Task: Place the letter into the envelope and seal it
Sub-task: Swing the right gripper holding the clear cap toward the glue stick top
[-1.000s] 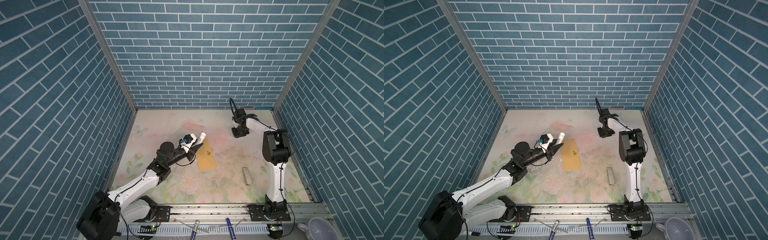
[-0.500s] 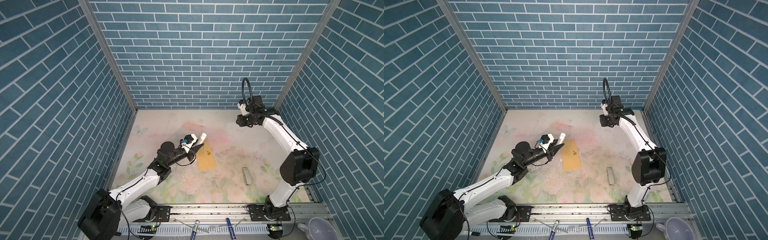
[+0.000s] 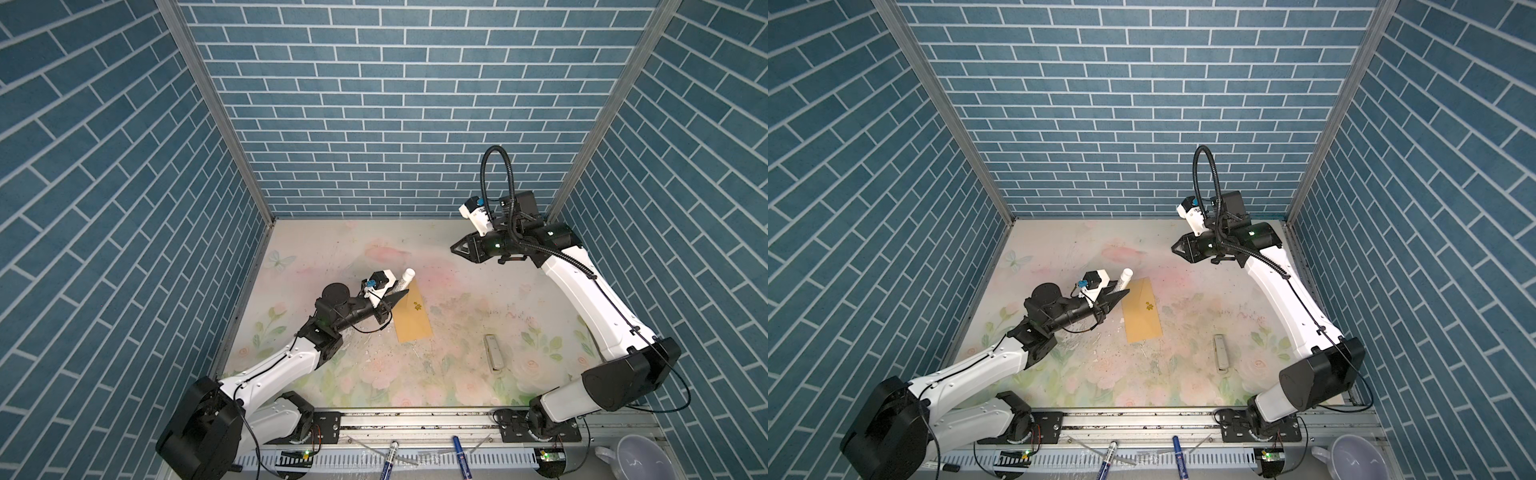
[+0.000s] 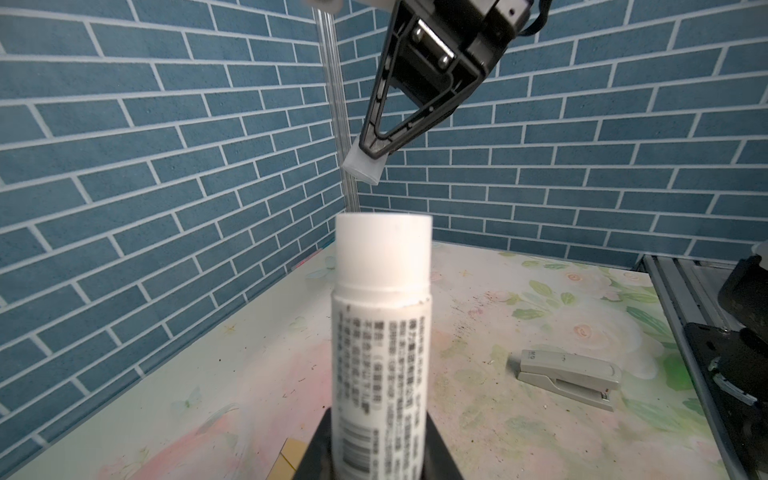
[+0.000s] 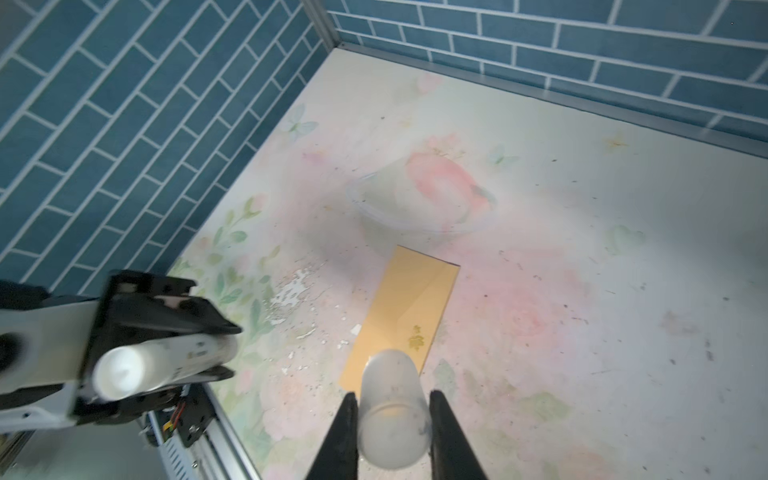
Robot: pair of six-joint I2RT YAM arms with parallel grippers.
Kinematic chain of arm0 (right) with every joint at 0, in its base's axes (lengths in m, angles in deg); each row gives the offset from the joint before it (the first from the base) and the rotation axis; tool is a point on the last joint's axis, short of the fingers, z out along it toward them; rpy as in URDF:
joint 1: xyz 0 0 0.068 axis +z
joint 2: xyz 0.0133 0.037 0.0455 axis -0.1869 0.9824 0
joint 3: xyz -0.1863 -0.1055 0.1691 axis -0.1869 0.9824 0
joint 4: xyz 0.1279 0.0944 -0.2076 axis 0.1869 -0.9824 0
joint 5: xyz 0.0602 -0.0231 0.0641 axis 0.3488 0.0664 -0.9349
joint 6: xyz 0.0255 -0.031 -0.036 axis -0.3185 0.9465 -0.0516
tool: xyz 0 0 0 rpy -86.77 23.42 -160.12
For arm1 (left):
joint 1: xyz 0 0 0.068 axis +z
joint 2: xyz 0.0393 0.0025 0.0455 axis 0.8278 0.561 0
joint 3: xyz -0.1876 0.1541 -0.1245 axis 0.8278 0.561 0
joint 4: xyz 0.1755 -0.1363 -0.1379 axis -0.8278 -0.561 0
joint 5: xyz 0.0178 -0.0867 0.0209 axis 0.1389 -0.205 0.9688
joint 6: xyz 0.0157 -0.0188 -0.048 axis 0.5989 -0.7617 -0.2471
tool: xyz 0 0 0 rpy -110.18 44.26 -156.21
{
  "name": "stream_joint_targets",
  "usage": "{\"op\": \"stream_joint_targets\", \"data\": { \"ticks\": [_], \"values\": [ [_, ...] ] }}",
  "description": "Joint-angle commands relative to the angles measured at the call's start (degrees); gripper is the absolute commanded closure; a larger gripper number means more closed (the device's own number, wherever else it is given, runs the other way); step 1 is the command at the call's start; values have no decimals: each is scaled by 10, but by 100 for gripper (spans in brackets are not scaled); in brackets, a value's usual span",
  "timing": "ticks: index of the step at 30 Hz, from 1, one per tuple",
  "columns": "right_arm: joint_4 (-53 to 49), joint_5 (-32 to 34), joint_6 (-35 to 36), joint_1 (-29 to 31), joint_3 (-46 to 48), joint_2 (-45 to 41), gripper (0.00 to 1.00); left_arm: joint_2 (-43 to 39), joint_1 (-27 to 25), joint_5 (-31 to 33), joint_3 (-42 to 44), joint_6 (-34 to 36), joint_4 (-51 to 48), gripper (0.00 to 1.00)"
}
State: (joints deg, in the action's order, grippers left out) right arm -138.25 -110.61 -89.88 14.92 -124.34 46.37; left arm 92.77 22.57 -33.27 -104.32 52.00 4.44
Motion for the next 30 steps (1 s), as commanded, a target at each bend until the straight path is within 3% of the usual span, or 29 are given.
{"op": "stream_joint_targets", "data": {
  "ticks": [1, 15, 30],
  "values": [
    [-31, -52, 2, 18, -4, -11, 92, 5, -1, -17, -7, 5, 5, 100],
    [-46, -117, 8, 67, -37, 1, 92, 18, -1, -36, -7, 0, 19, 100],
    [-60, -127, 17, 99, -69, 35, 92, 21, -1, -42, -8, 0, 23, 100]
  ]
}}
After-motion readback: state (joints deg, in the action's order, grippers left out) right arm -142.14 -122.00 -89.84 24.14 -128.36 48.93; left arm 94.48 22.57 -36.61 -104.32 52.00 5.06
